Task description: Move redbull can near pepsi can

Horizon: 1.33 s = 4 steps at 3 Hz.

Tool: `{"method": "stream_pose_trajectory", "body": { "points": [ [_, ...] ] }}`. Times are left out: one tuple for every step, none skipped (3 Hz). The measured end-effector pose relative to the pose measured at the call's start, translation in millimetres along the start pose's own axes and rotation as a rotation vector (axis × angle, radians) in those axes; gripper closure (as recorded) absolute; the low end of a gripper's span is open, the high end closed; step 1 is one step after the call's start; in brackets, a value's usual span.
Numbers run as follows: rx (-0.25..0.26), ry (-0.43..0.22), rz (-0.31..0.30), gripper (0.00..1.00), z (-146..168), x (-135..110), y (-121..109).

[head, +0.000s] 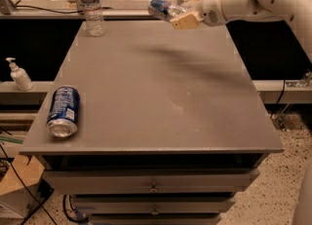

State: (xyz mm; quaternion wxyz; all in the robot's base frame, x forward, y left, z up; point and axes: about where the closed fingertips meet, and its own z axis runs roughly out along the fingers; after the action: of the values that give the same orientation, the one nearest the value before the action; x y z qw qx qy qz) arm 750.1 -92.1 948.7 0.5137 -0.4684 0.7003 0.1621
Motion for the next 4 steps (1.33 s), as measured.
{"method": "stream_pose_trajectory", "body": {
  "points": [
    [-0.063, -0.011, -0.081, 1.0, -5.9, -14.6, 41.9],
    [-0.156, -0.029, -0.134, 1.0, -5.8, -16.9, 103.8],
    [-0.257, -0.054, -0.145, 1.0, -3.4, -16.2, 166.5],
    [-0.327, -0.081, -0.136, 1.0, -5.7, -15.9, 214.8]
  ]
}}
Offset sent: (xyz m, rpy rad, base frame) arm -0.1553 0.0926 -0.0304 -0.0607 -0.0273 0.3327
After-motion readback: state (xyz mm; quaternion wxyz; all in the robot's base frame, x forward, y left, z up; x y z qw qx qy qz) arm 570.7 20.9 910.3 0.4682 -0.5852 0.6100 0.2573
